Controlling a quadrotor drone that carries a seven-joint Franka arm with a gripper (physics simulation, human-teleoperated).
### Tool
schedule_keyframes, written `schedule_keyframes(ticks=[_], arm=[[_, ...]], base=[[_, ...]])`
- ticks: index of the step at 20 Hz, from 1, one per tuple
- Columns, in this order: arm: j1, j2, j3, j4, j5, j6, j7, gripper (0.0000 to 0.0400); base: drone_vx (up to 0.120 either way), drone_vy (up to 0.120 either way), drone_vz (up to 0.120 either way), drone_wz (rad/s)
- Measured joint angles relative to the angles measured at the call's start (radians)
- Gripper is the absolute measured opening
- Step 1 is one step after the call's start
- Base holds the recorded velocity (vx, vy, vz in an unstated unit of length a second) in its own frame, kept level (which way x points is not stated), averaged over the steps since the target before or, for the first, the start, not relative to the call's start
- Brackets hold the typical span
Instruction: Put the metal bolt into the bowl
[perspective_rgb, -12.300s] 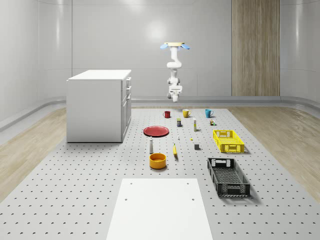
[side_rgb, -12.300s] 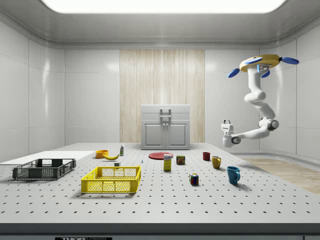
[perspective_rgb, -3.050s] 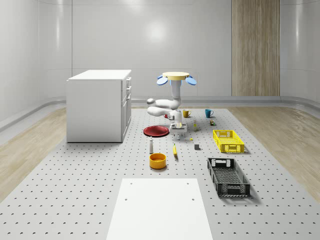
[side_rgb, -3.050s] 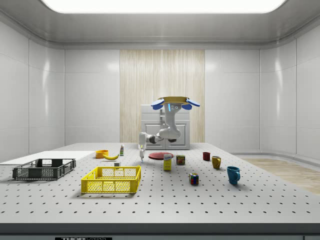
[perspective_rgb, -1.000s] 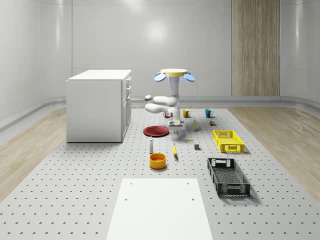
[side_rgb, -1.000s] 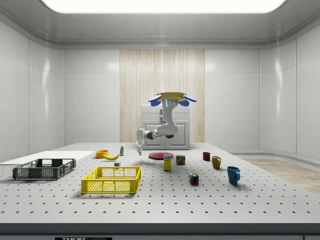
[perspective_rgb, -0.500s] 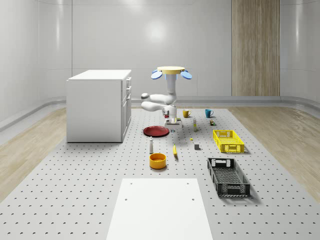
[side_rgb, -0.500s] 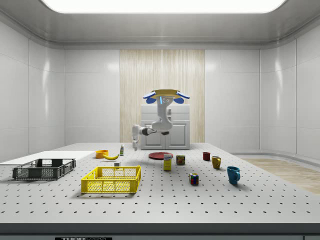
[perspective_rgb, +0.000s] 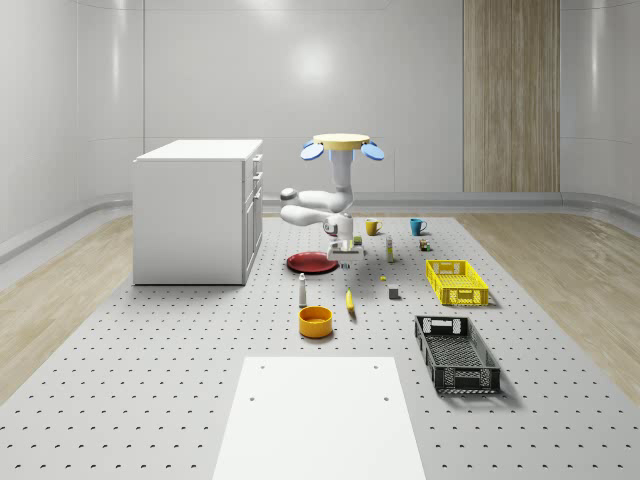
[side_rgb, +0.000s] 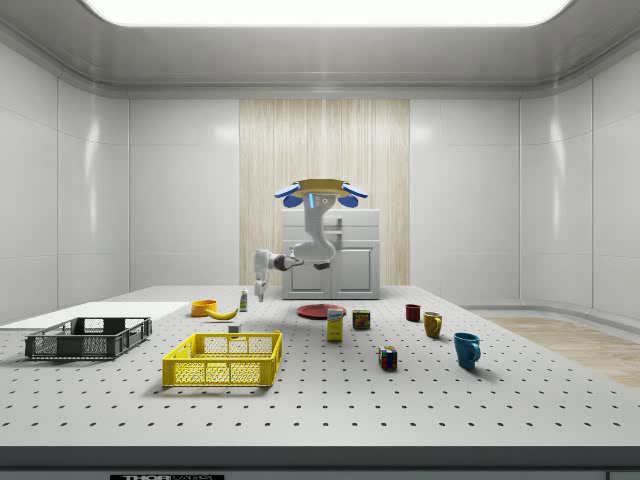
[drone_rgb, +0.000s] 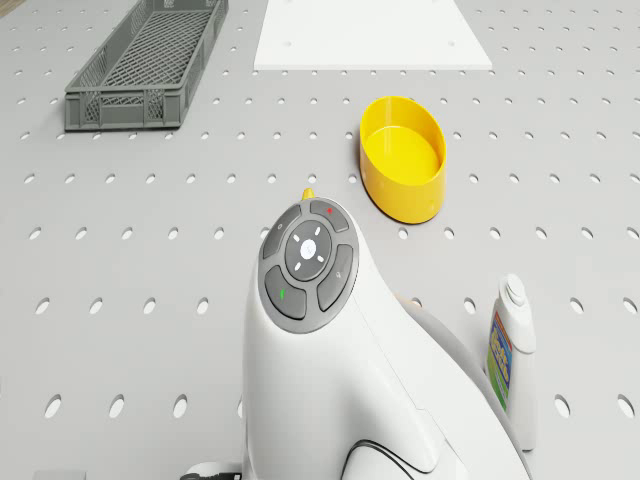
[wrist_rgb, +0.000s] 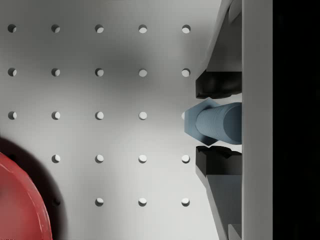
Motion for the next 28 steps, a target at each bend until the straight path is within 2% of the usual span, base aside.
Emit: schedule_keyframes(ticks=[2, 17, 24, 28], arm=[[0.0, -0.001, 0.0, 0.0, 0.0, 0.001, 0.0, 0.0139], [-0.001, -0.005, 0.001, 0.0, 0.002, 0.005, 0.001, 0.0139], [-0.002, -0.007, 0.001, 0.0, 0.003, 0.006, 0.002, 0.0139], [-0.002, -0.008, 0.001, 0.0, 0.003, 0.007, 0.002, 0.0139]], base=[[0.12, 0.0, 0.0, 0.0], [0.12, -0.12, 0.0, 0.0], [0.12, -0.034, 0.0, 0.0], [0.12, -0.09, 0.0, 0.0]])
